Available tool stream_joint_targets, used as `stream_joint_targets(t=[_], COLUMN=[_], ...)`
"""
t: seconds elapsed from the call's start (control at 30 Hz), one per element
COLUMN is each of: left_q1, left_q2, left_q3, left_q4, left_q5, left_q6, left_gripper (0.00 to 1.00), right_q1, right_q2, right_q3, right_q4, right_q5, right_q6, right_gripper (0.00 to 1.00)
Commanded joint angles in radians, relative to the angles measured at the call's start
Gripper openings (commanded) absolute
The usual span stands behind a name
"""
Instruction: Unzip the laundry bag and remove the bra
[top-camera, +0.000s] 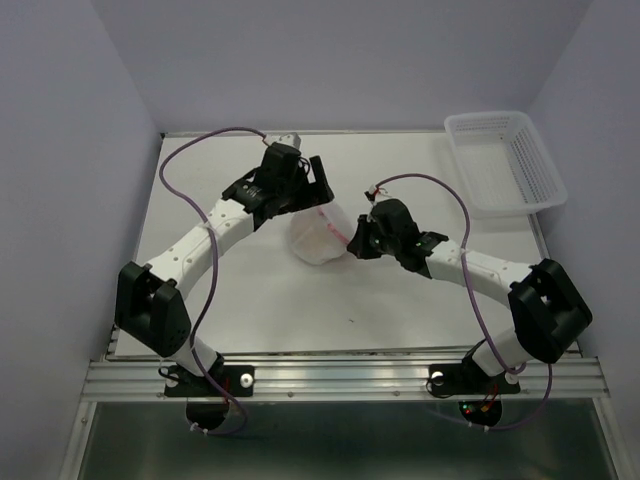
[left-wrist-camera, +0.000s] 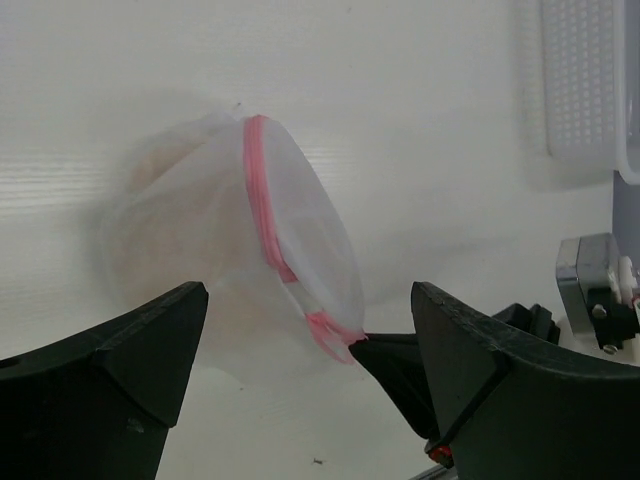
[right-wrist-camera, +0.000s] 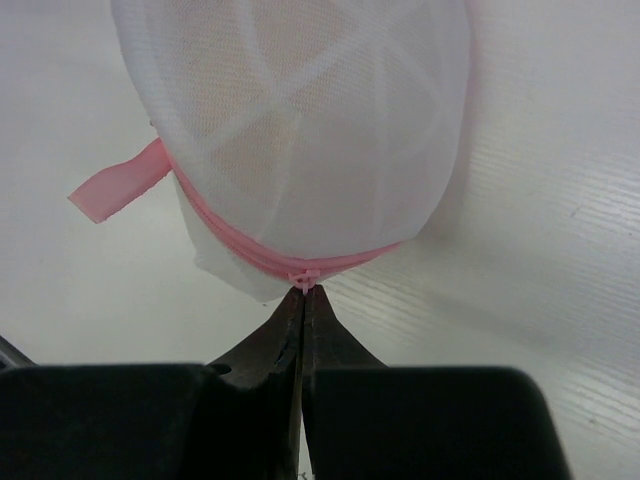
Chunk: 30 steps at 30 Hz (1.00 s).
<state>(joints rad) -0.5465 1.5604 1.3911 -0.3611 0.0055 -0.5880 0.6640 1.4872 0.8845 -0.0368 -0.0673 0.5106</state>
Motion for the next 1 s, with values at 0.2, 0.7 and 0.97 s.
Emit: stream_joint_targets(t=[0.2,0.7,0.97], left_q1=[-0.098,-0.105,-0.104], left_q2=[-0.033,0.013,0.03], left_q3=[-0.125,-0.178,-0.127], left_q4=[0.034,0.013,-0.007], left_q5=[0.114,0.024,0.008], left_q6=[-0.111,-0.217,-0.214], left_gripper=[0.95,0.45,0.0], right_q1=[0.091,0.144,0.144], right_q2=[0.001,-0.001,0.01], right_q3=[0.08,0.065,0.056], right_q4=[0.11,0.204,0.175], right_q5=[0.026,0.077,0.105], right_q6=[0.016,0.065,0.052], right_gripper=[0.01,0.01,0.01])
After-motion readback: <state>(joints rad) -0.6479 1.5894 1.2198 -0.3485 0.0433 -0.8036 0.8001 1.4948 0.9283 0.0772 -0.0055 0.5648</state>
